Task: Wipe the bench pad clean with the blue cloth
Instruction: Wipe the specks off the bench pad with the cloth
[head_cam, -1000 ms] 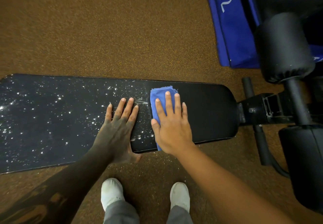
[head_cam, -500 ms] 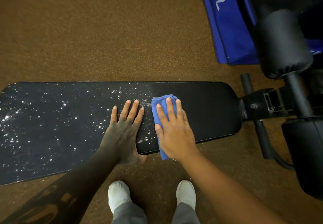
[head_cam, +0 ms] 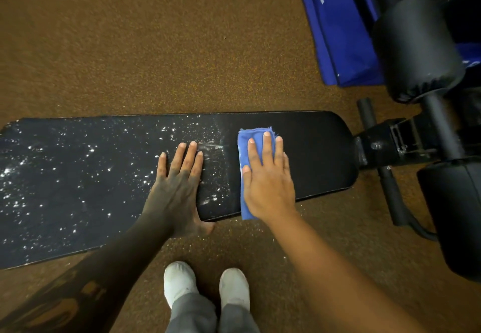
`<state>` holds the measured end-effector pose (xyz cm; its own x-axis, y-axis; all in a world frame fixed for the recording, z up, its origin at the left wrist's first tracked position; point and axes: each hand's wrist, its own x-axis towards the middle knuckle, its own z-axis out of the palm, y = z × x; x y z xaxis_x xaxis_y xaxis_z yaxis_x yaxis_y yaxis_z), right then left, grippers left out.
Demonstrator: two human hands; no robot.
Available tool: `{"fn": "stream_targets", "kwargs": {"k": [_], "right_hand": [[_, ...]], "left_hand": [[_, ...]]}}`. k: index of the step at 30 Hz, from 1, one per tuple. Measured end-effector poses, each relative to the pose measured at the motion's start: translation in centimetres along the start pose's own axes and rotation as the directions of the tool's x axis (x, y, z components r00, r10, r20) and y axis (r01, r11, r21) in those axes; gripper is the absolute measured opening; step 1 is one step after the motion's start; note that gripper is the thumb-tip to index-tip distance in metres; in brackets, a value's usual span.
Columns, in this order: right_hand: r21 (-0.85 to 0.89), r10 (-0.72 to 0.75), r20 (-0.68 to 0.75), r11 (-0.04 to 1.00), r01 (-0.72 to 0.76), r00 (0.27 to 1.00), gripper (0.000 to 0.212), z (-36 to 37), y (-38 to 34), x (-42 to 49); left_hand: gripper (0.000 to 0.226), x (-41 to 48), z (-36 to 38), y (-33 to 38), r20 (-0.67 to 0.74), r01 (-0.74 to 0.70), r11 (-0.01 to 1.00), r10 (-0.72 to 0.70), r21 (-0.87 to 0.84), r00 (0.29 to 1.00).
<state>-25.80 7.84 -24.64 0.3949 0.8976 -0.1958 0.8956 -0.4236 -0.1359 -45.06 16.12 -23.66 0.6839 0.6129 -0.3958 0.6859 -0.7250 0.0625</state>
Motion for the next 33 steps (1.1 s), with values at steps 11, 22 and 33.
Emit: {"fn": "stream_targets", "kwargs": {"k": [11, 22, 33], "right_hand": [[0.031, -0.039, 0.002, 0.999, 0.039, 0.999, 0.057, 0.6, -1.5, -0.3], [0.044, -0.01, -0.019, 0.999, 0.011, 1.0, 0.056, 1.0, -3.3, -0.2], [0.016, -0.049, 0.0, 0.999, 0.049, 0.999, 0.058, 1.0, -5.5, 0.5]], "left_hand": [[0.153, -0.7, 0.2, -0.1, -0.037, 0.022, 1.0, -0.023, -0.02, 0.999], [0.152, -1.5, 0.8, -1.1, -0.047, 0.047, 0.998, -0.049, -0.043, 0.998], [0.152, -1.6, 1.1, -1.9, -0.054, 0.038, 0.997, -0.042, -0.064, 0.998]]}}
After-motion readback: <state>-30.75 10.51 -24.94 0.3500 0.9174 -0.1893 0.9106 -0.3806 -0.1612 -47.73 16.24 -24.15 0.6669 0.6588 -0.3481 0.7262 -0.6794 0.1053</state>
